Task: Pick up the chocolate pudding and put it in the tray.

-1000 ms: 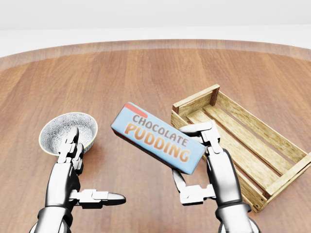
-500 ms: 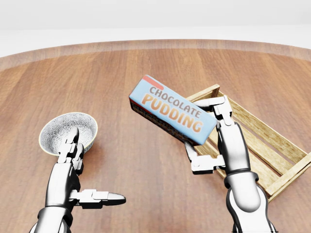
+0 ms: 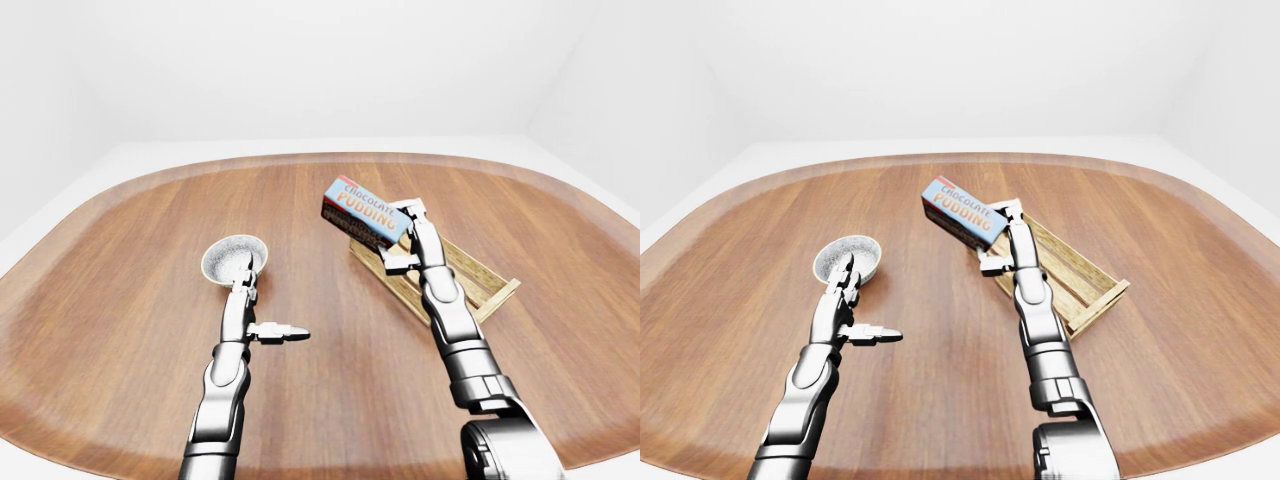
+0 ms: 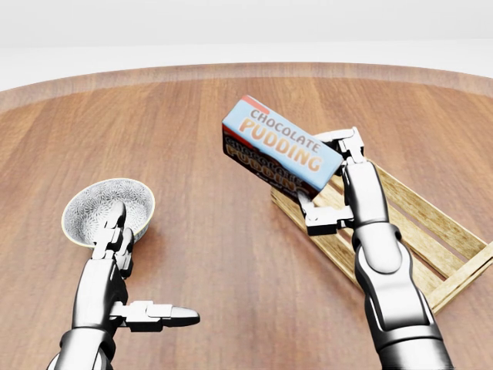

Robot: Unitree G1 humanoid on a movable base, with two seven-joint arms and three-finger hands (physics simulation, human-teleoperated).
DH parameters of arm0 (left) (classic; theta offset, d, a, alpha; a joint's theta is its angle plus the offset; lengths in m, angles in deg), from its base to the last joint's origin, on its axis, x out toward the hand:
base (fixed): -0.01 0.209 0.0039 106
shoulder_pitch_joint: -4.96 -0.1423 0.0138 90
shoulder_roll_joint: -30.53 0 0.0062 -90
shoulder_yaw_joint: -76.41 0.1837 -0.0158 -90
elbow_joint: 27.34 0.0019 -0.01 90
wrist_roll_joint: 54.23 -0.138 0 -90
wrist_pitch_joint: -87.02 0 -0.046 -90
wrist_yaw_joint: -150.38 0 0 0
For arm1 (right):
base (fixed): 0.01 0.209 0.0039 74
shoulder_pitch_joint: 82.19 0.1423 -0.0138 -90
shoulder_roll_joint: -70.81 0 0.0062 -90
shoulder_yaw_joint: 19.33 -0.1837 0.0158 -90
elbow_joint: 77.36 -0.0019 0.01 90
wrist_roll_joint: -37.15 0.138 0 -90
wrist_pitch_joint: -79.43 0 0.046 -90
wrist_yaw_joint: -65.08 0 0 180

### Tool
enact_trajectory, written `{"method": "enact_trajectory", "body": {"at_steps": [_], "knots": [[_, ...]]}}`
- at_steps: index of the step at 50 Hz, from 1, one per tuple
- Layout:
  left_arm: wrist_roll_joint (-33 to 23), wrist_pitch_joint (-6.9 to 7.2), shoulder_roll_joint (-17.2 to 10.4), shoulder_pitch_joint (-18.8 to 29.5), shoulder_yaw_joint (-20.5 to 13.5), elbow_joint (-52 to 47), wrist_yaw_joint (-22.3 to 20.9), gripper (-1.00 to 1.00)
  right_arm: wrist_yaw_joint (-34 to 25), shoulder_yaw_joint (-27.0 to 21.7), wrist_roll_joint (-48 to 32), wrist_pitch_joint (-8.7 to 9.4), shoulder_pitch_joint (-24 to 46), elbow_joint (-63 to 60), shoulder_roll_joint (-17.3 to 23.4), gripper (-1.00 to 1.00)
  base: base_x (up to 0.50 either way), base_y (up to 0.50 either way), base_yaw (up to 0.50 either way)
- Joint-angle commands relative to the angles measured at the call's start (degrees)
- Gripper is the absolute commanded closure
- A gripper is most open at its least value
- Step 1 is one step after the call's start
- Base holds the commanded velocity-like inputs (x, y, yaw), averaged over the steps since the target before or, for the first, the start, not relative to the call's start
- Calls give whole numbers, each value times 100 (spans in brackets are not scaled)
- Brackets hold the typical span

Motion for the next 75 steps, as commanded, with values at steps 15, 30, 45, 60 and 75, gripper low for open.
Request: {"method": "enact_trajectory", "body": {"at_steps": [15,30,45,60,75], "knots": [[69,26,4,16,-18,6,-41,-100,282,-141,160,0,1846,3021,425,100,0,0,0],[100,19,-3,55,-39,71,-30,-100,274,-225,234,0,2301,3508,638,100,0,0,0],[102,32,-1,39,-30,49,-27,-100,282,-293,262,0,2397,3737,836,100,0,0,0],[96,-14,-6,56,-33,111,-44,-100,349,-390,229,0,2563,4328,1048,100,0,0,0],[92,-57,-5,63,-31,167,-45,-100,476,-537,222,0,2522,4728,1151,100,0,0,0]]}}
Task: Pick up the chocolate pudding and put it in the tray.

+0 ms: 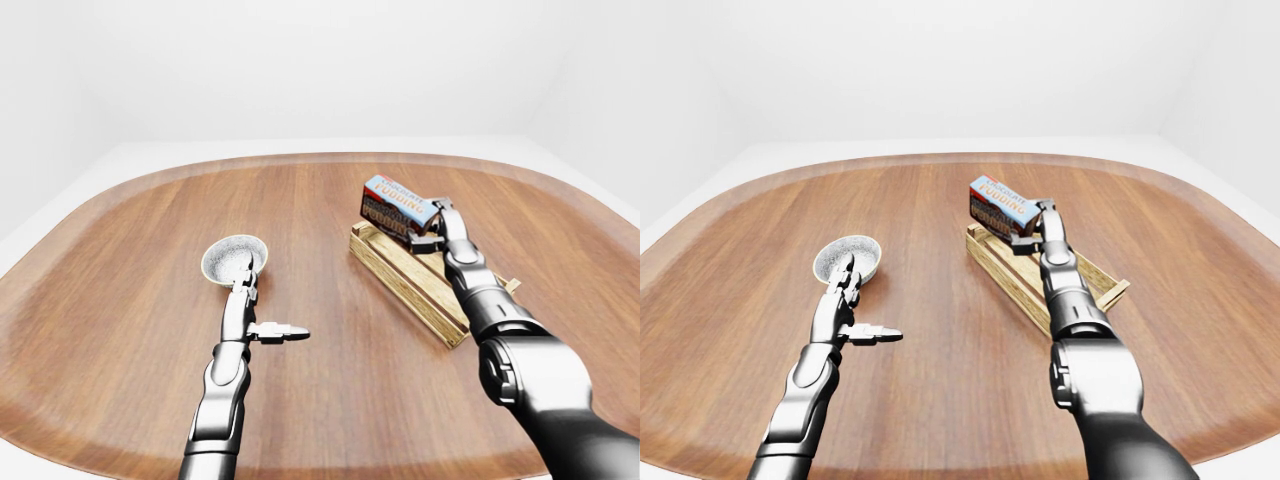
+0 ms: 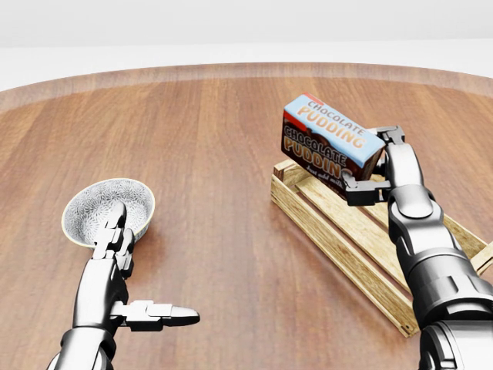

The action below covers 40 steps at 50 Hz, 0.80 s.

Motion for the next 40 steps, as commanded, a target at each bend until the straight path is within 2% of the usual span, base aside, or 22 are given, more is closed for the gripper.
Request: {"method": "enact_trajectory", "body": {"at_steps": [1,34,40], "knots": [[56,-31,4,5,-12,41,-36,-100,211,-119,-82,0,-7,249,86,100,0,0,0],[63,-10,2,14,-18,32,-40,-100,440,-272,-328,0,-243,446,216,100,0,0,0],[93,95,10,15,-22,-48,-16,-100,454,-308,-335,0,-292,459,248,100,0,0,0]]}}
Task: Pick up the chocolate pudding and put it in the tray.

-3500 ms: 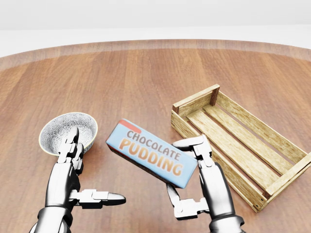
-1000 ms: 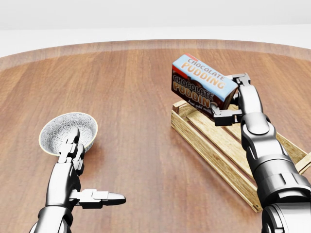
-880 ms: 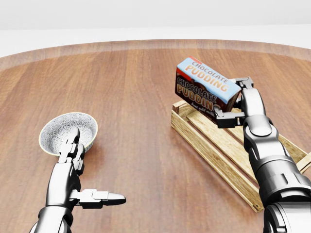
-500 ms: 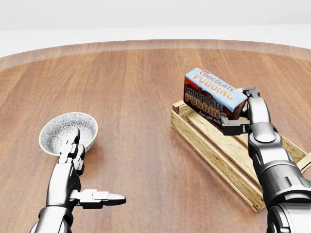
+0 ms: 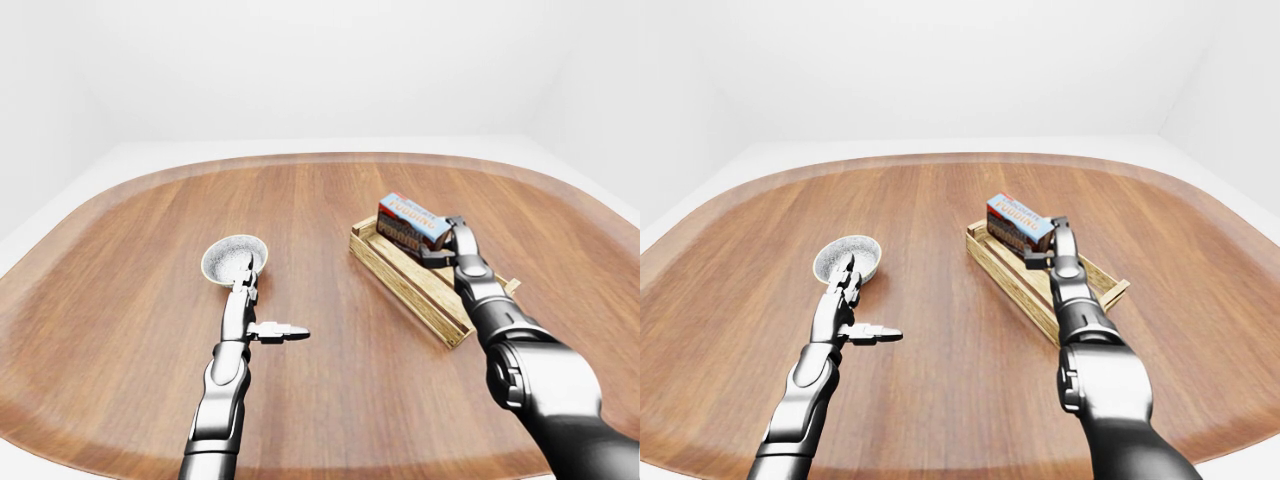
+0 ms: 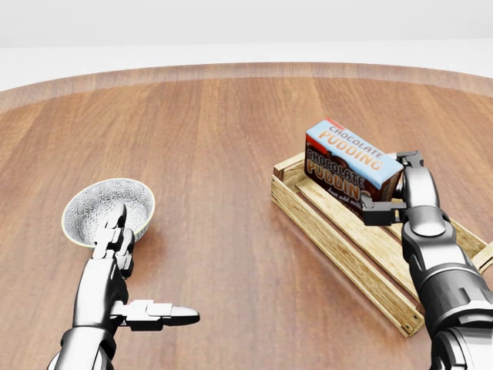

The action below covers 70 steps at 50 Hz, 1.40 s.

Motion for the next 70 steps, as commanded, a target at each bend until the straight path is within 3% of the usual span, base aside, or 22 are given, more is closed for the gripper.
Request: {"method": "enact_trajectory", "body": {"at_steps": [1,13,17,28,37,70], "knots": [[81,70,10,0,-14,-51,-15,-100,156,-108,-54,0,-81,25,66,100,0,0,0],[84,30,3,-4,-14,-16,-24,-100,225,-161,-112,0,-232,70,94,100,0,0,0],[82,-42,-1,28,-20,89,-31,-100,248,-179,-122,0,-292,83,107,100,0,0,0],[76,46,8,-9,-4,-36,-26,-100,341,-188,-226,0,-350,117,92,100,0,0,0],[82,-20,-1,22,-19,61,-39,-100,390,-193,-331,0,-275,132,73,100,0,0,0],[101,-3,2,26,-27,60,-22,-100,561,-321,-557,0,-501,196,86,100,0,0,0]]}}
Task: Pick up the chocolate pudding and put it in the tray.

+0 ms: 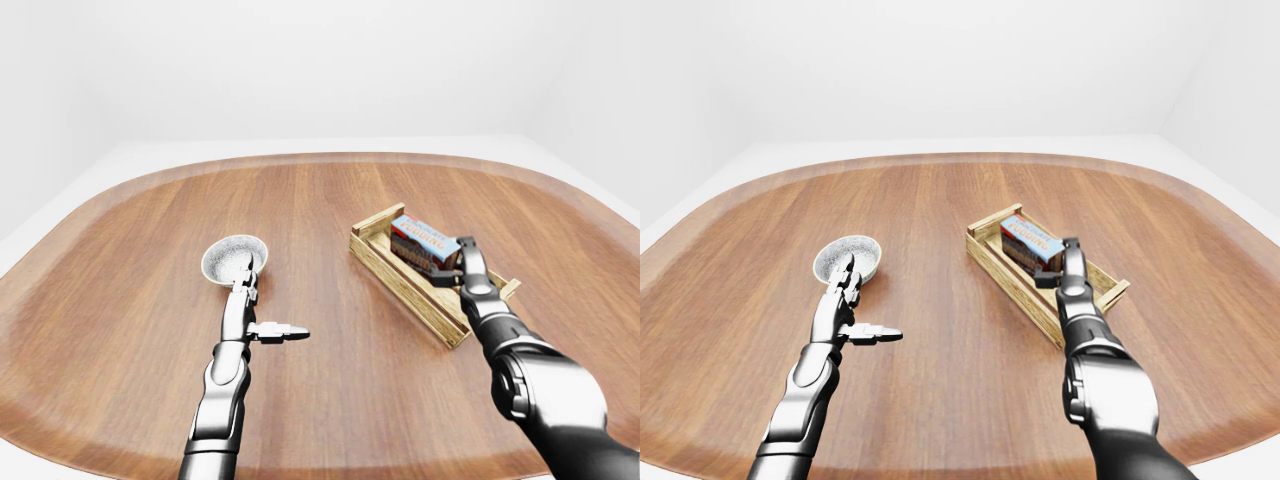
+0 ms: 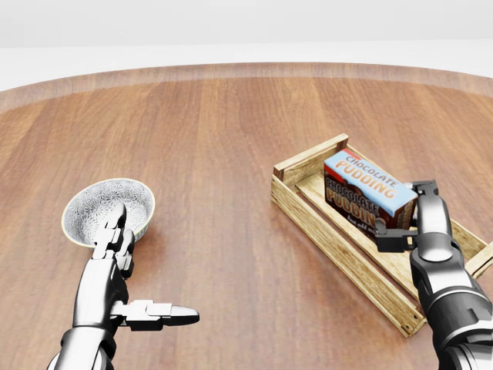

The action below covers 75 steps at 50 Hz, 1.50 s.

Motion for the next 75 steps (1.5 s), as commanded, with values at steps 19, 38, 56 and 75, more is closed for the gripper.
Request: {"method": "enact_trajectory", "body": {"at_steps": [19,38,56,75], "knots": [[65,-21,-1,34,-16,59,-27,-100,178,-112,-111,0,-217,7,49,100,0,0,0],[62,-64,-1,42,-16,110,-33,-100,256,-136,-204,0,-356,24,52,100,0,0,0],[66,-32,3,30,-14,70,-26,-100,286,-150,-247,0,-413,29,68,100,0,0,0],[78,-12,-3,48,-23,71,-24,-100,328,-140,-295,0,-439,32,91,100,0,0,0]]}}
